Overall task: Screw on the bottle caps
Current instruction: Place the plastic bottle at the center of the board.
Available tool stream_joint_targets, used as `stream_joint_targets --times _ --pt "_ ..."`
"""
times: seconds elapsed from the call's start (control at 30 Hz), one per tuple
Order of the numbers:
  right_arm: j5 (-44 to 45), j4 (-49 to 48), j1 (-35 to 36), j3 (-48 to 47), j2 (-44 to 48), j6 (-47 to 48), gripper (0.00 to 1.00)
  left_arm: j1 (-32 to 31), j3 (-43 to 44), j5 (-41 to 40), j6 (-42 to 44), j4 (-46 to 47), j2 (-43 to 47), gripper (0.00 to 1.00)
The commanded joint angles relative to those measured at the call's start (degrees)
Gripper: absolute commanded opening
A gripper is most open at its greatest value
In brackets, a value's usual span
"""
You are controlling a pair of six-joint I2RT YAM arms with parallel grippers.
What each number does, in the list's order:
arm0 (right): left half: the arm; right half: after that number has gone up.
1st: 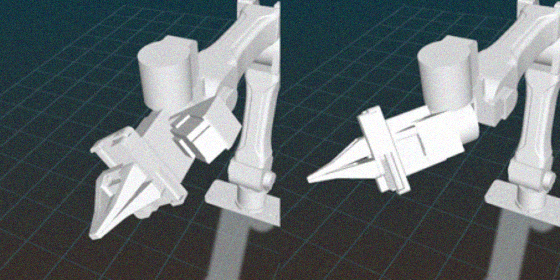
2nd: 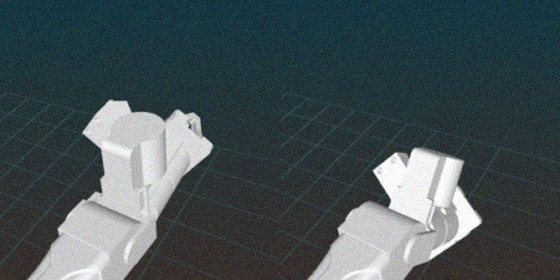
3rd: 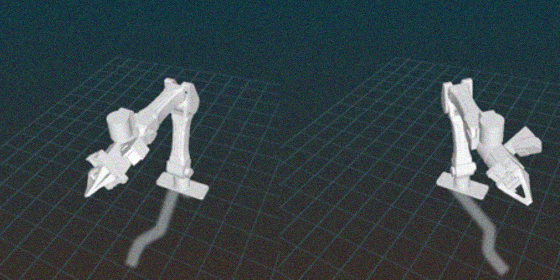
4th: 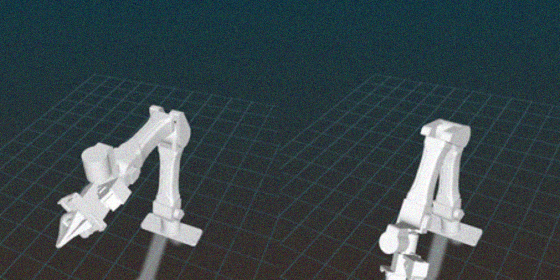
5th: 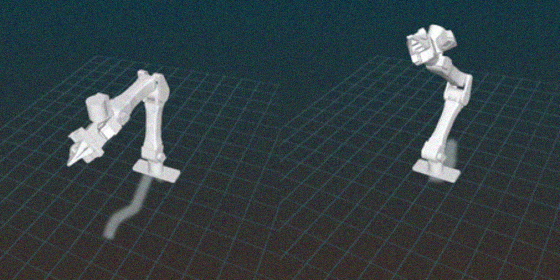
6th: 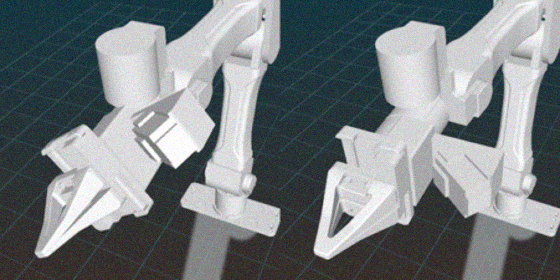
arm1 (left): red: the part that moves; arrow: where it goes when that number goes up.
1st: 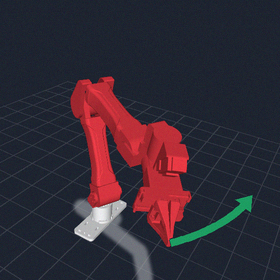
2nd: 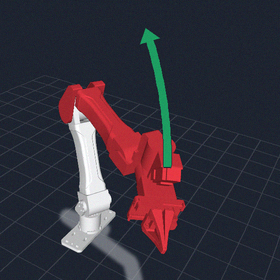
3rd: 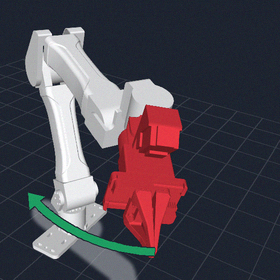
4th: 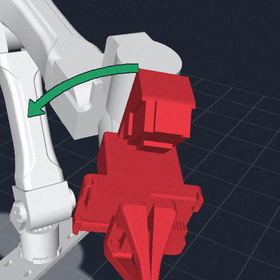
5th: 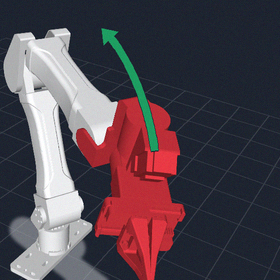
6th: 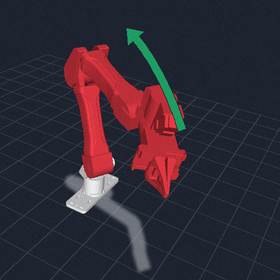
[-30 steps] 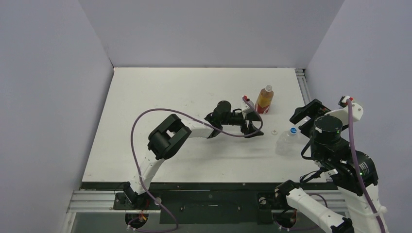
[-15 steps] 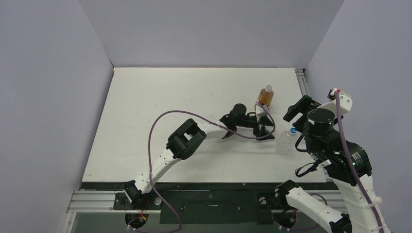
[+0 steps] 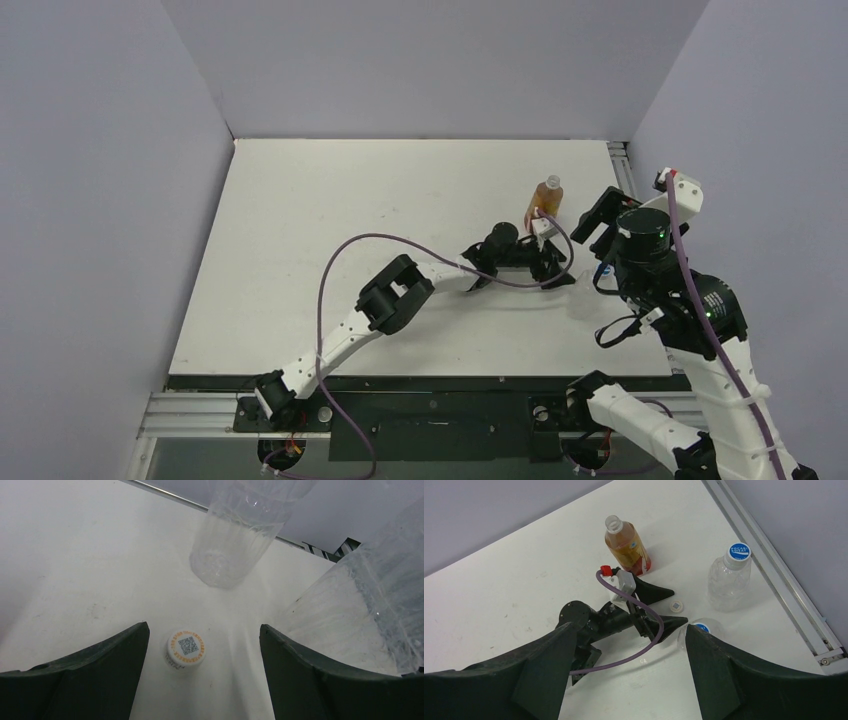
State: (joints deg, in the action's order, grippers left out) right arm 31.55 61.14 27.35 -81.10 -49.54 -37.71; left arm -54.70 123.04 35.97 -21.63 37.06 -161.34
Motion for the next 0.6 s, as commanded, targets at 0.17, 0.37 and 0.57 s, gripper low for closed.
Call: stream_joint_targets --times 0.17,0.37,0.57 --pt "-3.5 -3.7 -2.0 0.6 -1.7 2.1 0.75 -2.7 -5.3 -14.9 0.2 6.8 2.1 0.78" --pt "-4.6 -4.2 -2.9 0.7 -1.6 2.4 0.75 -4.1 -9.3 -19.9 2.5 10.1 3.5 0.78" --pt "-5.4 -4.4 -3.1 1.8 -1.3 2.4 0.75 -4.4 -9.5 -17.6 5.5 8.5 4.8 0.39"
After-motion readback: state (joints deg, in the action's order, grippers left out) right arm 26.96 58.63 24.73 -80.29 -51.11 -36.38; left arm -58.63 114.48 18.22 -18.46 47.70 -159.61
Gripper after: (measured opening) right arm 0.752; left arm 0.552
